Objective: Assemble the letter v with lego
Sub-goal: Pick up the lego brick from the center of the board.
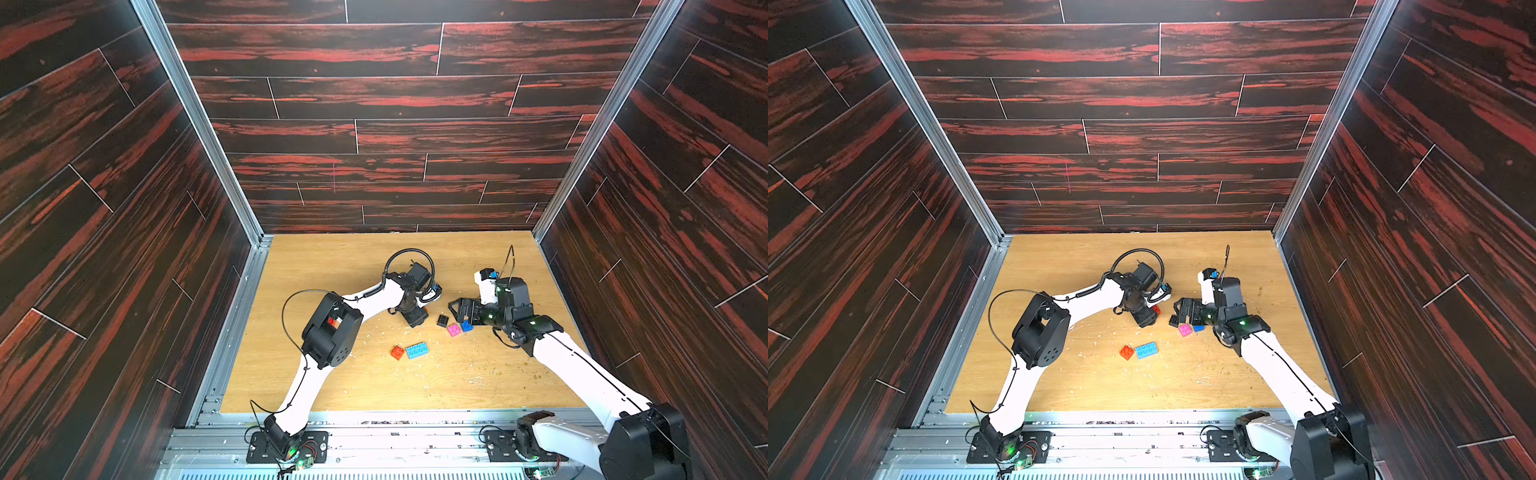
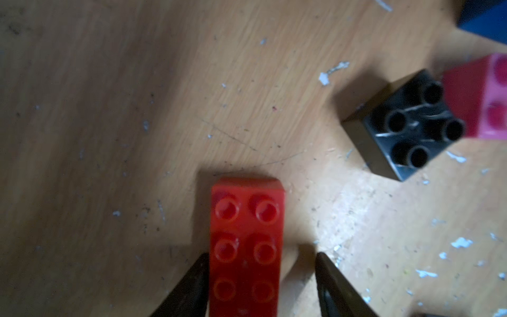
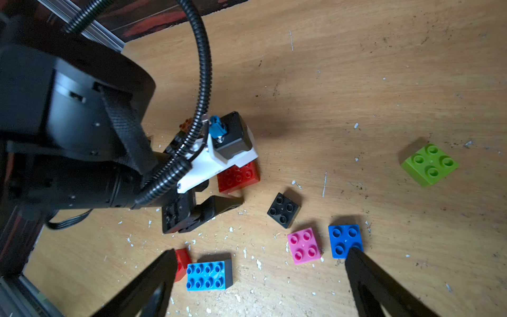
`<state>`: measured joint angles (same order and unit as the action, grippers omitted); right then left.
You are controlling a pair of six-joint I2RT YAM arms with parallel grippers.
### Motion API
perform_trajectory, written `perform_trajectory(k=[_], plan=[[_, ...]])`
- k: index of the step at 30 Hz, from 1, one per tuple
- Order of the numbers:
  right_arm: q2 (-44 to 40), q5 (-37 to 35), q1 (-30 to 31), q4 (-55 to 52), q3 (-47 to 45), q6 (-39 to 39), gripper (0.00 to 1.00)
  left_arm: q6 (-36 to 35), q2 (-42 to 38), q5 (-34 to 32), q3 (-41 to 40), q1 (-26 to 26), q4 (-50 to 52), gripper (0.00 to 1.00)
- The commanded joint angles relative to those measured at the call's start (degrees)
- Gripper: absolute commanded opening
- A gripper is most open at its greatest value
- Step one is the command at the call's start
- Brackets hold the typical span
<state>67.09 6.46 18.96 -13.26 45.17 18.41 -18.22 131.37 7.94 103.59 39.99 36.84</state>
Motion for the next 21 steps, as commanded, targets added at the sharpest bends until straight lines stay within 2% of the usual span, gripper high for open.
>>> perform_trajectory(k=[1,9,13,18,21], plan=[[-1.13,0.93,0.05,0.15,0.45,0.75,0.98,-1.38,0.96,-1.86,2.24,0.00,2.62,0.60],[-0.95,1.03,0.04,-0.19,0.33,0.49,0.98,-1.66,3.25,-1.40,4.83,-0.01,4.56,0.38],[-0.91,0.87,0.03,-0.41,0.45,0.32,0.98,-1.33,4.45,-0.89,6.09,0.00,5.70,0.35],[-1.00,1.19,0.02,-0.37,0.36,-0.21,0.99,-0.41,5.06,-2.19,7.84,-0.33,6.48,0.23],[-1.17,1.92,0.07,-0.15,0.45,-0.54,0.98,0.22,3.61,-2.60,7.75,-1.12,6.20,0.22]])
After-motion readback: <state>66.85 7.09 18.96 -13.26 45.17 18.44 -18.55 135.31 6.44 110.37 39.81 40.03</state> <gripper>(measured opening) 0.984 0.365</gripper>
